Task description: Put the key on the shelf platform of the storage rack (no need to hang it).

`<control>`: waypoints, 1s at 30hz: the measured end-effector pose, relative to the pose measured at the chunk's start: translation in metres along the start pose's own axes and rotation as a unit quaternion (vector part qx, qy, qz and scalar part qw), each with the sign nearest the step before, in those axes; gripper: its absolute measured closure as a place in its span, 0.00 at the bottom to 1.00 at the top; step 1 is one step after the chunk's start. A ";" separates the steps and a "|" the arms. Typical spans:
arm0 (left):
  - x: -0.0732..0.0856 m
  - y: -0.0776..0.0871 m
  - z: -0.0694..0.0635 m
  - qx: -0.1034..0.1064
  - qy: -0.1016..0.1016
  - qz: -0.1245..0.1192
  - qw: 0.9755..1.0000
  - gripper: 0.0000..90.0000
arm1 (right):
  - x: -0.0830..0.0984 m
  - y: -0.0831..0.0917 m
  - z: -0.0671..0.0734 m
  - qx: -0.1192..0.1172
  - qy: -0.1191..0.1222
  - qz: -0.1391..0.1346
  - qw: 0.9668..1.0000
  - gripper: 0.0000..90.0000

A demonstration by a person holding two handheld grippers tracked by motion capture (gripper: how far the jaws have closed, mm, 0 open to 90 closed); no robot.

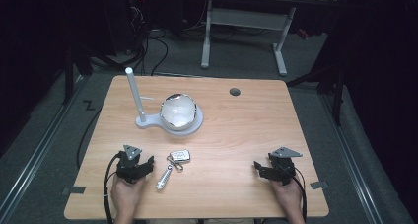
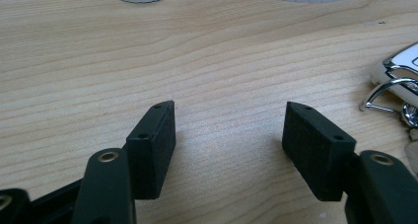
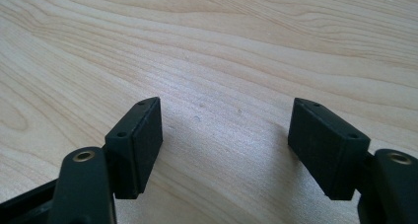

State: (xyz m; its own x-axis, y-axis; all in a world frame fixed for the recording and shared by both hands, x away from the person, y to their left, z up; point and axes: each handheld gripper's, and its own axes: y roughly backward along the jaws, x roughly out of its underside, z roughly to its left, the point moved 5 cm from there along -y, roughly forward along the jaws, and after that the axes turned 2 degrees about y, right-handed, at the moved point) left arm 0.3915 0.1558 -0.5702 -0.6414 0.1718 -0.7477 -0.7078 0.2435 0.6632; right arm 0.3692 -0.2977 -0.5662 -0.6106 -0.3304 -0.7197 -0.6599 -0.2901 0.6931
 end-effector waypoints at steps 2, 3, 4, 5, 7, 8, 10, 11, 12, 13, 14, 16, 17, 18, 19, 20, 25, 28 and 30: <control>0.000 0.000 0.000 -0.001 0.000 0.000 1.000 0.42 | 0.000 0.000 0.000 0.000 0.000 0.000 1.000 0.33; 0.000 0.000 0.000 -0.001 0.000 0.000 1.000 0.42 | 0.000 0.000 0.000 0.000 0.000 0.000 1.000 0.33; 0.000 0.000 0.000 -0.001 0.000 0.000 1.000 0.42 | 0.000 0.000 0.000 0.000 0.000 0.000 1.000 0.33; 0.000 0.000 0.000 -0.001 0.000 0.000 1.000 0.42 | 0.000 0.000 0.000 0.000 0.000 0.000 1.000 0.33; 0.000 0.000 0.000 -0.001 -0.001 -0.001 1.000 0.42 | 0.000 0.000 0.000 0.000 0.001 0.000 1.000 0.33; 0.000 0.000 0.000 -0.001 -0.001 -0.001 1.000 0.42 | 0.000 0.000 0.000 0.000 0.001 0.000 1.000 0.33; 0.000 0.000 -0.001 -0.001 -0.001 -0.001 1.000 0.42 | 0.000 0.000 0.000 0.000 0.001 0.000 1.000 0.33; 0.000 0.000 -0.001 -0.001 0.000 -0.001 1.000 0.42 | 0.000 0.000 0.000 0.000 0.001 0.000 1.000 0.33; 0.000 0.000 -0.001 -0.001 0.000 -0.001 1.000 0.42 | 0.000 0.000 0.000 0.000 0.001 0.000 1.000 0.33; 0.000 0.000 -0.001 -0.001 0.000 -0.001 1.000 0.42 | 0.000 0.000 0.000 0.000 0.001 0.000 1.000 0.33; 0.000 0.000 -0.001 -0.001 0.000 -0.001 1.000 0.41 | 0.000 0.000 0.000 0.000 0.001 0.000 1.000 0.33; 0.000 0.000 -0.001 -0.001 0.000 -0.001 1.000 0.40 | 0.000 0.000 0.000 0.000 0.001 0.000 1.000 0.33; 0.000 0.000 -0.001 -0.002 0.000 0.000 1.000 0.40 | 0.000 0.000 0.000 0.000 0.001 0.000 1.000 0.33; 0.000 0.000 0.000 -0.002 0.000 0.000 1.000 0.40 | 0.000 0.000 0.000 0.000 0.001 0.000 1.000 0.33; 0.001 0.000 0.000 -0.001 0.001 0.001 1.000 0.40 | 0.000 0.000 0.000 0.000 0.000 0.000 1.000 0.33; 0.001 0.000 -0.001 -0.002 0.001 0.001 1.000 0.39 | 0.000 0.000 0.000 0.000 0.001 0.000 1.000 0.33; 0.001 0.000 -0.001 0.000 0.001 0.002 1.000 0.37 | 0.000 0.000 0.000 0.001 0.000 0.000 1.000 0.33; 0.001 0.000 -0.001 0.002 0.001 0.003 1.000 0.37 | 0.000 0.000 0.000 0.001 -0.002 0.000 1.000 0.33; 0.001 0.000 -0.001 0.002 0.000 0.002 1.000 0.37 | 0.000 0.000 0.000 0.001 0.000 0.000 1.000 0.33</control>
State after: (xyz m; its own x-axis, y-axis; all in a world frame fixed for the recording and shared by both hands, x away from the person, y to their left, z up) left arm 0.3908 0.1552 -0.5705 -0.6448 0.1732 -0.7445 -0.7034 0.2466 0.6666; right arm 0.3694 -0.2980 -0.5662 -0.6110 -0.3295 -0.7198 -0.6612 -0.2875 0.6929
